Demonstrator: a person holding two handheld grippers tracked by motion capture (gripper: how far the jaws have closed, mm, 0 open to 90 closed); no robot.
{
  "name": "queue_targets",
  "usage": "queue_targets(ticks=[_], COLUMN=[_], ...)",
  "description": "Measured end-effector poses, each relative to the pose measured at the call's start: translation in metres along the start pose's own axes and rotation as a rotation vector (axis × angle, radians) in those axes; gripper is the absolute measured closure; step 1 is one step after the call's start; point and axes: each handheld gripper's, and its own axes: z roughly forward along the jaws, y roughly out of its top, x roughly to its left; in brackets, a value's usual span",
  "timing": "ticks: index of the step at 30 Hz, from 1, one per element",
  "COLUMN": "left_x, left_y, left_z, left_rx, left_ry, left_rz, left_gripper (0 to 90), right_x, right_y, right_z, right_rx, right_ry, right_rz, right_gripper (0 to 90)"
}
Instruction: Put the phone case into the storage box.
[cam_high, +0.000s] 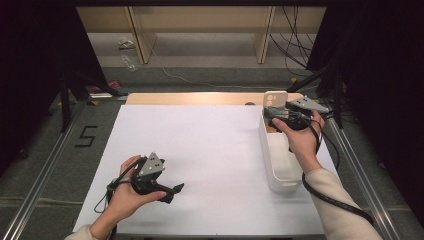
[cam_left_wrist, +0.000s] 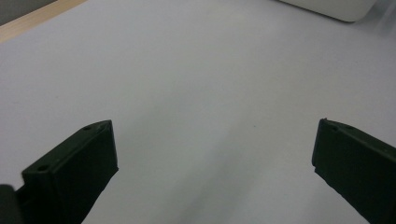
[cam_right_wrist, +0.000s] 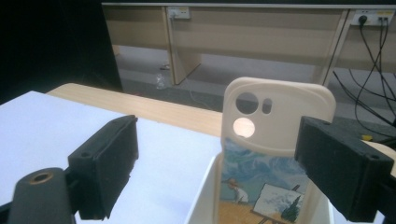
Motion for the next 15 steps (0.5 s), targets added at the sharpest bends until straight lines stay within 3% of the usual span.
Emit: queue_targets(ticks=[15], left_x=[0.0], left_y=[0.0], left_z=[0.0], left_rx=[-0.002], left_ry=[0.007], left_rz=[-0.002], left_gripper=[0.0], right_x=[0.007], right_y=[-0.01], right_z=[-0.019], right_rx=[0.014], right_ry=[0.073], right_rz=[-0.03], right_gripper=[14.2])
